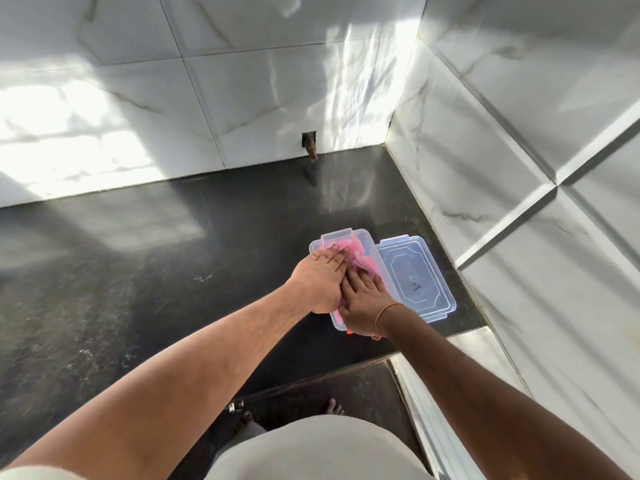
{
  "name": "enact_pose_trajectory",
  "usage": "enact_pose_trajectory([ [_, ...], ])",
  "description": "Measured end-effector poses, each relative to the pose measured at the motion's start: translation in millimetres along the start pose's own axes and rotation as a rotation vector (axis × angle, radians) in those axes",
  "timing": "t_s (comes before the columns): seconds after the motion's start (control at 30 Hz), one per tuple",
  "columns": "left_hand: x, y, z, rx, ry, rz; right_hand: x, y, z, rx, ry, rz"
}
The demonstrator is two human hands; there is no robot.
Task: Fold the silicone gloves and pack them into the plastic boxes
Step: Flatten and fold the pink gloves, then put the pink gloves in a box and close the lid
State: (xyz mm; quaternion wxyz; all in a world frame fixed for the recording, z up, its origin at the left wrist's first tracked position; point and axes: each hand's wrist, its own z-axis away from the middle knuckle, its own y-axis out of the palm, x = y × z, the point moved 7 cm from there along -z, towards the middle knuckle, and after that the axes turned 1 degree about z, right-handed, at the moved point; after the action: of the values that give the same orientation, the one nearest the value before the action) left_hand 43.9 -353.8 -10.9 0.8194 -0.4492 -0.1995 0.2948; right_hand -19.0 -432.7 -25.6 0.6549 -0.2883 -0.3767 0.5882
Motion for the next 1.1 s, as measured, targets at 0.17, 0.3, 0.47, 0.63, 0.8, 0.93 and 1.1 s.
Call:
enact_pose_trajectory([
  [0.17, -1, -1, -10, 0.051, -0.011, -0.007, -1, 0, -13, 0.132, -0.013, 0.009],
  [0.3, 5, -9, -12, 0.076, -0.061, 0.035, -6, -14, -16, 0.076, -0.100, 0.051],
  [0.47, 19, -16, 7, 0.061, -0.131, -0.010, -5, -43, -15, -0.152, -0.259, 0.040],
  [0.63, 48, -16, 34, 0.065, -0.189, -0.106, 6, -56, -24, -0.314, -0.195, 0.169],
  [0.8, 79, 0, 59, 0.000, -0.279, -0.001, 31, -60, -37, -0.408, -0.288, 0.212],
  [0.93, 91, 6, 75, -0.051, -0.339, 0.111, 47, -60, -34, -0.462, -0.358, 0.159],
  [1.1, 94, -9, 90, -0.399, -0.275, 0.304, 32, -66, 0, -0.797, -0.278, -0.046],
])
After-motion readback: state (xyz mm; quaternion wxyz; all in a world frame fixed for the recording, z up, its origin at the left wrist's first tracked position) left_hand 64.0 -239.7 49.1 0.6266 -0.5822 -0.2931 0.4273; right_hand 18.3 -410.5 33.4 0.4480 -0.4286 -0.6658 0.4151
